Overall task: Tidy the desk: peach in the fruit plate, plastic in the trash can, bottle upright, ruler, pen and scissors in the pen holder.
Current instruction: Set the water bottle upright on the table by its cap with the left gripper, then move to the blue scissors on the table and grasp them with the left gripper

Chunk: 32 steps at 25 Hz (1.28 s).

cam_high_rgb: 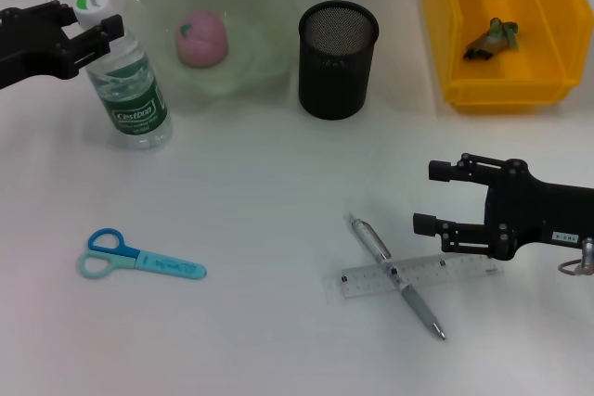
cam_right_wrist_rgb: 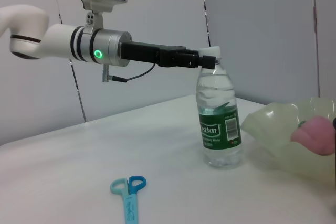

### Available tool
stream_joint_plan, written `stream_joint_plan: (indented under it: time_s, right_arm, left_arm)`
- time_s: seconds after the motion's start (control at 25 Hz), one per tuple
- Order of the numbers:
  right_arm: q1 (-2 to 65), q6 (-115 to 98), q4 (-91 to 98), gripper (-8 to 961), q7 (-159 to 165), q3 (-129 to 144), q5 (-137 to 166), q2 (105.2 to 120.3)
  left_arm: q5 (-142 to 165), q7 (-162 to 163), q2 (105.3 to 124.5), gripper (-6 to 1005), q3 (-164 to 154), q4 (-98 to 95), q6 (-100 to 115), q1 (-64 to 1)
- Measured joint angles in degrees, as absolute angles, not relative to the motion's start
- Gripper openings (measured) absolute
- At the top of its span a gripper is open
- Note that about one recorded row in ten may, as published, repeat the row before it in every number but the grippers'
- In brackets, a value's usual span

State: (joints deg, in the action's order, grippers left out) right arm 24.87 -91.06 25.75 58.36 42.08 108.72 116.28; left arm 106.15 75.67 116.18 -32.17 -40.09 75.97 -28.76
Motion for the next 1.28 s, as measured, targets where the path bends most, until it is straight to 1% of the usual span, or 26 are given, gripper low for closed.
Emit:
stream_joint_plan:
  time_s: [0.6, 1.08, 1.2, 1.28]
  right_arm:
    - [24.96, -91.08, 25.75, 768, 58.36, 42.09, 108.72, 116.19]
    - [24.86, -91.06, 25.75, 768, 58.35, 42.01, 108.72, 116.25]
    - [24.80, -91.04, 25.75, 768, 58.36, 42.01, 108.72, 116.28]
    - [24.79, -91.07, 25.75, 768, 58.37, 42.01, 108.72, 116.28]
  left_arm:
    - [105.92, 75.67, 117.06, 482, -32.13, -40.37, 75.70, -28.60]
    - [105.81, 76.01, 116.93, 735, -31.97, -40.72, 76.90, -28.71]
    - [103.63, 77.24, 116.32, 791, -31.75, -40.78, 80.90, -28.74]
    - [99.82, 78.70, 115.46, 791, -31.71, -40.79, 86.19, -28.41]
